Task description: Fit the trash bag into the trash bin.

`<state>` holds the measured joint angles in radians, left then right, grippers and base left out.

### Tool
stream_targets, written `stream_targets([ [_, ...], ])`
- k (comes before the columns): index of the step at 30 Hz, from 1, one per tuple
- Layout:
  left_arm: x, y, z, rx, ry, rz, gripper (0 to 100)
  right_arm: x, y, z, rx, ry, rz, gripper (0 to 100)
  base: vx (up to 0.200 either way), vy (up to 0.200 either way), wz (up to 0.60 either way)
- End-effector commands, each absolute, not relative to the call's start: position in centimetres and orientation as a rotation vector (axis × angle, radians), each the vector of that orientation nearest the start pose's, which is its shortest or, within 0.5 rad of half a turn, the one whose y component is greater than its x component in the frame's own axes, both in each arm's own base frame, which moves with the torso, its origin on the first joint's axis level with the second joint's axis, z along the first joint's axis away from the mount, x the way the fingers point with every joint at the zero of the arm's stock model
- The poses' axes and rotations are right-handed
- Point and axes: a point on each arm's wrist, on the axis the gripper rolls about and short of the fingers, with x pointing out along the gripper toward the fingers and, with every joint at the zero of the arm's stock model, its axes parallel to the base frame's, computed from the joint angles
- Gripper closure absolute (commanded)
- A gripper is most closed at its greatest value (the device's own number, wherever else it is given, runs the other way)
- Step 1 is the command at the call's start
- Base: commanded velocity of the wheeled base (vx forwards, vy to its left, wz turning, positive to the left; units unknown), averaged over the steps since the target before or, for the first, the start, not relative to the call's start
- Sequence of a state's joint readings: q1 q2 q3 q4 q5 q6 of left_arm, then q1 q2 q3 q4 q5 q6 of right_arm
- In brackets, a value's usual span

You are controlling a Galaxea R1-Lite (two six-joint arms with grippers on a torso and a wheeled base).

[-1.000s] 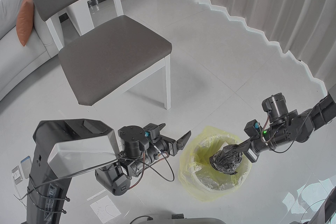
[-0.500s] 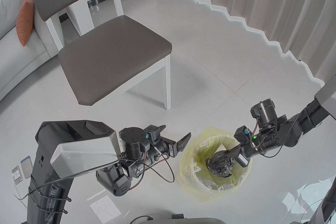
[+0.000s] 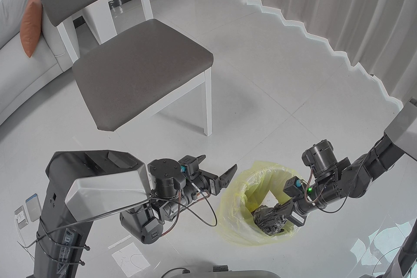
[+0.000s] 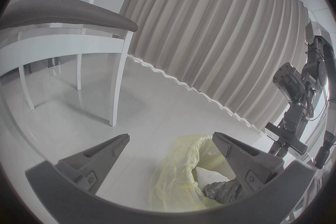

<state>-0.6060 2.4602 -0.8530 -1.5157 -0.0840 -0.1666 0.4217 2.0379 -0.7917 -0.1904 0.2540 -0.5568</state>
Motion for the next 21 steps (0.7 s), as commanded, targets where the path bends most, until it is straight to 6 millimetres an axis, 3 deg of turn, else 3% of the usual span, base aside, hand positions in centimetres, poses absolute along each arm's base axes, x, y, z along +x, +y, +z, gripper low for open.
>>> stream_targets([
  [1, 33.1, -23.2, -0.2, -0.134, 0.156, -0.680, 0, 29.0, 12.4, 4.1, -0.559, 0.866, 0.862, 100, 0.000, 0.000, 0.00],
  [9, 33.2, -22.9, -0.2, -0.134, 0.157, -0.672, 0, 32.0, 10.8, 3.2, -0.526, 0.870, 0.792, 100, 0.000, 0.000, 0.00],
  [21, 33.3, -22.9, -0.4, -0.133, 0.161, -0.671, 0, 34.1, 11.9, -0.7, -0.524, 0.933, 0.810, 100, 0.000, 0.000, 0.00],
])
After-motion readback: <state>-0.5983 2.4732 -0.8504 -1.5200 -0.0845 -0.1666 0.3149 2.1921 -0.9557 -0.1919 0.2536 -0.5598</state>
